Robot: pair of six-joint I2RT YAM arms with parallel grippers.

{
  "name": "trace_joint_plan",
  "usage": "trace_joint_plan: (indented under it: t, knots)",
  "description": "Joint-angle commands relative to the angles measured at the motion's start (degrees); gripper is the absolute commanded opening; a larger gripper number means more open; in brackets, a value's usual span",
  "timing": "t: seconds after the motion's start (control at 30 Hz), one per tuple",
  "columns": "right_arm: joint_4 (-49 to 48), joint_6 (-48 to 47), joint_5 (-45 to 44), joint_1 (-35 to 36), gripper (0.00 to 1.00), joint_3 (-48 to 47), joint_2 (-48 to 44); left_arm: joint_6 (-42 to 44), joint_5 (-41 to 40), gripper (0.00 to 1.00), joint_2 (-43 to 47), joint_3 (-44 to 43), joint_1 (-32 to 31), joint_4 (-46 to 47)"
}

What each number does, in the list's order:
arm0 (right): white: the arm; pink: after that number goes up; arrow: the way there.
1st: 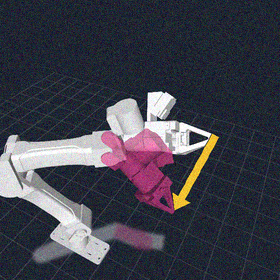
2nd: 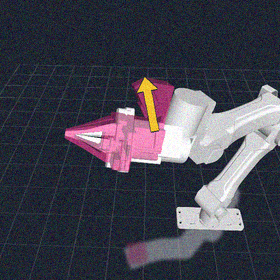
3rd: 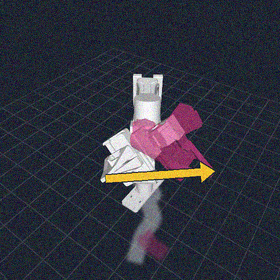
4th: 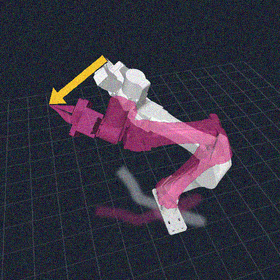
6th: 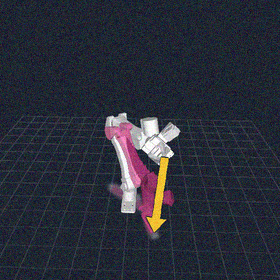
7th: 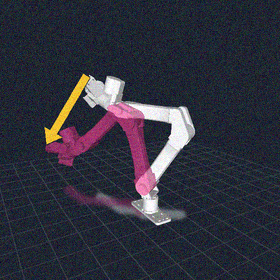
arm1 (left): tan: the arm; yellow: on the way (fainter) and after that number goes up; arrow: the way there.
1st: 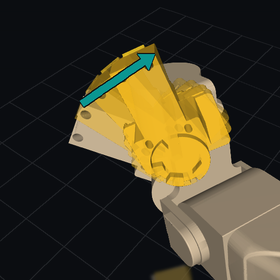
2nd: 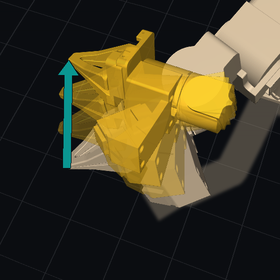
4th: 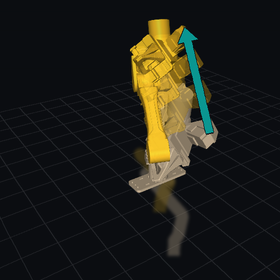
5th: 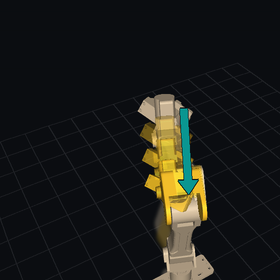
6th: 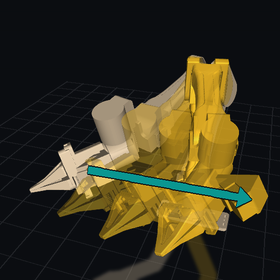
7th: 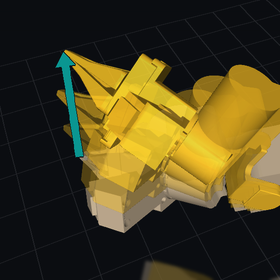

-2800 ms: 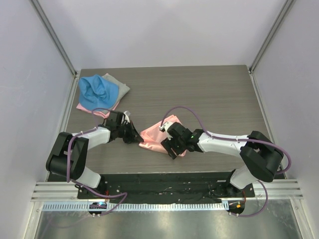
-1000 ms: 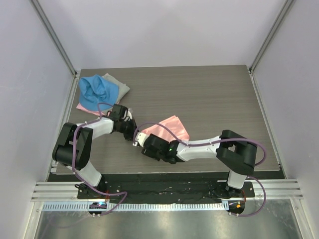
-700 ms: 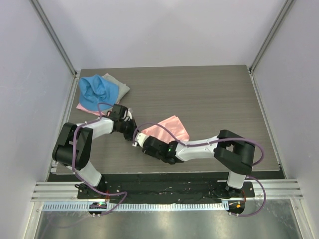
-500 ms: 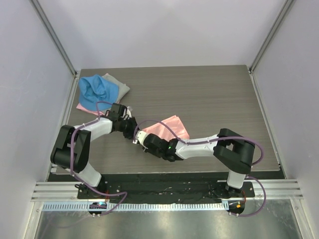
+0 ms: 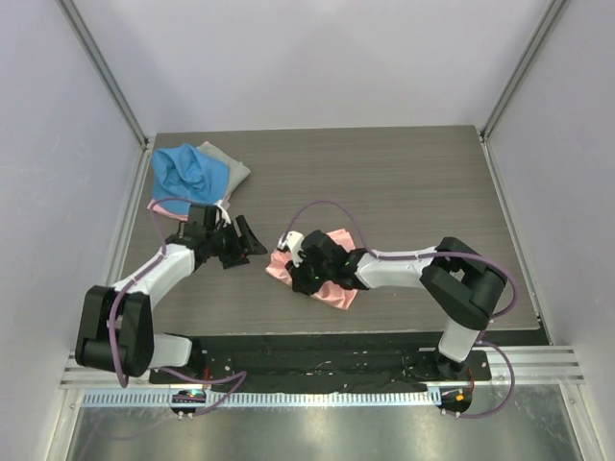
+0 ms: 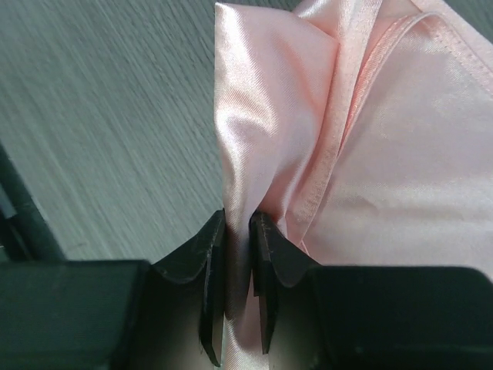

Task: Fold the napkin, place the utensils inside, and roll it up
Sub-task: Roll the napkin with the utensil

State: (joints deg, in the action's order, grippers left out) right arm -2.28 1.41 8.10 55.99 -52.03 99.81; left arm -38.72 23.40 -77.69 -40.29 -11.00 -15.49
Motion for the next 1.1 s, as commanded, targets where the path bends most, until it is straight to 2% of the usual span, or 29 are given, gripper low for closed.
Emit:
trace_joint_plan:
  t: [0.0, 0.27, 0.4, 0.7, 1.07]
  knots:
    - [-2.63, 7.64, 17.11, -3.24, 0.23, 3.86, -0.32, 0.14, -1.00, 0.69, 5.52, 2.50, 0.28, 4.31]
    - [-12.39, 15.81, 31.79, -12.20, 0.21, 6.76, 3.71, -0.83, 4.90, 0.67, 4.92, 5.49, -0.07, 11.61]
    - [-20.71, 20.20, 38.11, -15.73, 0.20, 8.96, 6.27, -1.80, 5.96, 0.66, 3.43, 6.45, -1.21, 16.79]
    - [-30.05, 26.80, 42.79, -21.27, 0.18, 11.07, 12.33, -2.06, 7.54, 0.62, -5.36, 6.72, -4.99, 29.63]
    - [-31.20, 28.12, 43.85, -23.29, 0.17, 10.63, 16.12, -1.62, 8.68, 0.48, -11.43, 7.33, -6.75, 35.17]
